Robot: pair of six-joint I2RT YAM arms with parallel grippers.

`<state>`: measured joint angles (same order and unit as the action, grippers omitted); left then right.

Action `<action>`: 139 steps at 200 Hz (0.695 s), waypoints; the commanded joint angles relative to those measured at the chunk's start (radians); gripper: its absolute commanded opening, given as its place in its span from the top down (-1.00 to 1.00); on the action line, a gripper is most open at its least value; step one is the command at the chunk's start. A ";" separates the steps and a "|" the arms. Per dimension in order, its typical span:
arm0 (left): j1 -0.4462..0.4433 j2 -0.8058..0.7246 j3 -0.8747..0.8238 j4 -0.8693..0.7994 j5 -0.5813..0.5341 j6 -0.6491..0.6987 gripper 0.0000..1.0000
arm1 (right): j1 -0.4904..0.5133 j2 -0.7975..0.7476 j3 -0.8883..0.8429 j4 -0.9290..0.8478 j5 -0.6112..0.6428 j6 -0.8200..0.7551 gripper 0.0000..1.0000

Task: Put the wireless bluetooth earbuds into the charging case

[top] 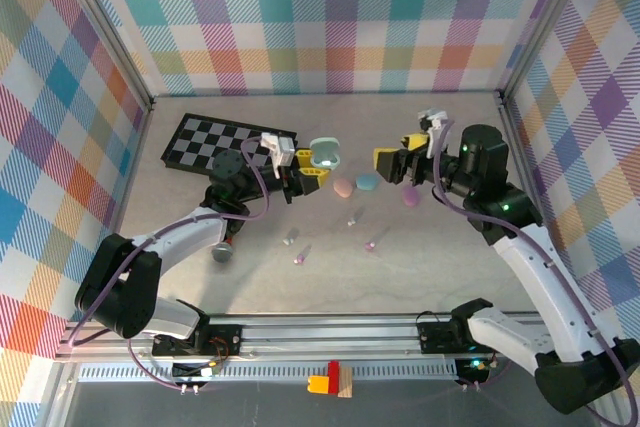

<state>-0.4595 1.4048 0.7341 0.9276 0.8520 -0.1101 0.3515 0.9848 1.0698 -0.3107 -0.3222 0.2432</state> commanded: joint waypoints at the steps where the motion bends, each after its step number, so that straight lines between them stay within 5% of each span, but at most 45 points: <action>1: 0.026 -0.042 -0.021 0.108 0.013 -0.047 0.32 | -0.053 0.062 -0.071 -0.025 -0.051 0.228 -0.67; 47: 0.048 -0.079 -0.051 0.102 0.005 -0.049 0.30 | -0.049 0.276 -0.245 0.152 -0.155 0.534 -0.31; 139: 0.050 -0.107 -0.061 0.049 0.007 -0.020 0.30 | 0.069 0.637 -0.249 0.305 -0.157 0.594 -0.13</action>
<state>-0.4198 1.3266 0.6884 0.9596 0.8516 -0.1417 0.3946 1.5692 0.7895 -0.0536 -0.4755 0.8127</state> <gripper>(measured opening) 0.350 0.563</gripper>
